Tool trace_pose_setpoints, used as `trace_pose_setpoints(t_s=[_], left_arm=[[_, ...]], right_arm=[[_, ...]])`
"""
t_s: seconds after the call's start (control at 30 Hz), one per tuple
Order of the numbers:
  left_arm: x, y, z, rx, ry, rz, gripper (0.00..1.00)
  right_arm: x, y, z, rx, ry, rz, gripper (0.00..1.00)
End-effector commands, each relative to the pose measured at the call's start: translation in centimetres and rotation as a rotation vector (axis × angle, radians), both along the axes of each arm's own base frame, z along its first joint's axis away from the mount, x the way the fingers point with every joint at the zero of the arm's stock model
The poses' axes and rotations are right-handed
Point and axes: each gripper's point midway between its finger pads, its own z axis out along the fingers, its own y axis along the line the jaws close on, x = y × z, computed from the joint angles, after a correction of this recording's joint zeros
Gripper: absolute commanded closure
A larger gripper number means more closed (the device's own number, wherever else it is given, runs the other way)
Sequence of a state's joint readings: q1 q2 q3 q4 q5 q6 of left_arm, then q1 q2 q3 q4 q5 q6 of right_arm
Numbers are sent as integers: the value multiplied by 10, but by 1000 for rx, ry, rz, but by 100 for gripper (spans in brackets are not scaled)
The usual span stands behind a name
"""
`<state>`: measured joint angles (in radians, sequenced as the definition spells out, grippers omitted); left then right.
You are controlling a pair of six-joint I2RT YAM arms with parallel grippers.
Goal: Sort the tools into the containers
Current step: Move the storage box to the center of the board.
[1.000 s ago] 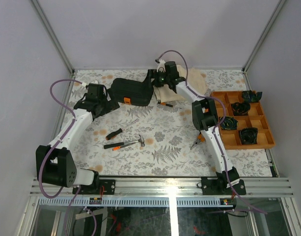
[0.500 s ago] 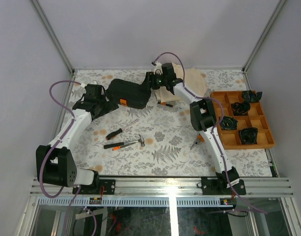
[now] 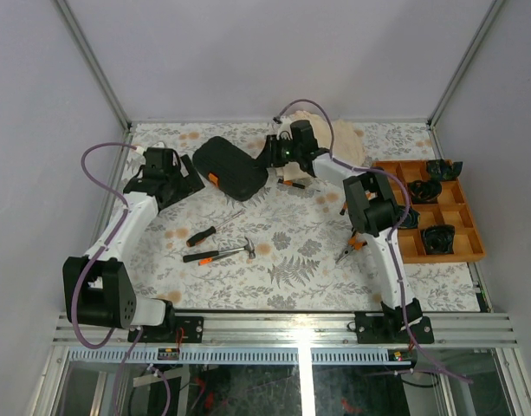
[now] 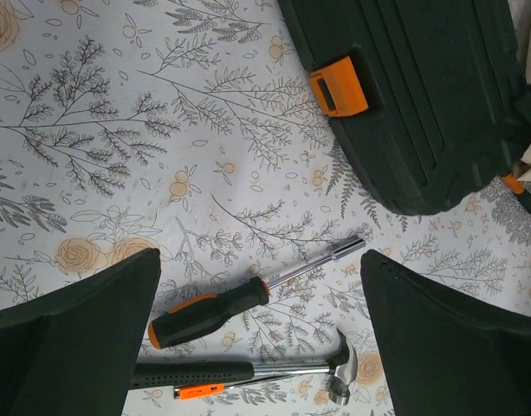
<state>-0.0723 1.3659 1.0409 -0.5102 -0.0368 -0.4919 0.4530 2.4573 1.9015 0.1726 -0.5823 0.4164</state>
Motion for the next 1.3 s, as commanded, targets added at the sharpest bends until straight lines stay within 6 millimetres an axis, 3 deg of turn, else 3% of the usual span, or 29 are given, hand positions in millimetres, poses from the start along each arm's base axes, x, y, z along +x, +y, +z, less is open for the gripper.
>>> trace_pose_setpoints(t_s=[0.0, 0.13, 0.33, 0.73, 0.9, 1.03, 1.13, 1.2, 1.27], left_arm=[[10, 1, 6, -18, -52, -6, 4], [11, 1, 6, -29, -53, -8, 4], [11, -1, 6, -51, -53, -13, 4], [10, 0, 13, -79, -76, -14, 4], [10, 0, 18, -78, -93, -14, 4], [9, 0, 20, -79, -101, -14, 4], [9, 0, 23, -81, -107, -16, 4], [9, 0, 26, -78, -117, -14, 4], [8, 6, 31, -65, -128, 12, 3]], right_arm=[[-23, -13, 2, -52, 4, -22, 67], [-41, -33, 6, -135, -24, -29, 67], [-82, -66, 3, -225, -22, -40, 67], [-197, -133, -25, -296, 122, -111, 63], [-237, -153, -15, -296, 150, -130, 61], [-253, -171, 4, -321, 132, -174, 57], [-260, -177, 27, -312, 98, -192, 38], [-257, -179, 46, -296, 56, -213, 18], [-249, -182, 64, -292, 9, -242, 8]])
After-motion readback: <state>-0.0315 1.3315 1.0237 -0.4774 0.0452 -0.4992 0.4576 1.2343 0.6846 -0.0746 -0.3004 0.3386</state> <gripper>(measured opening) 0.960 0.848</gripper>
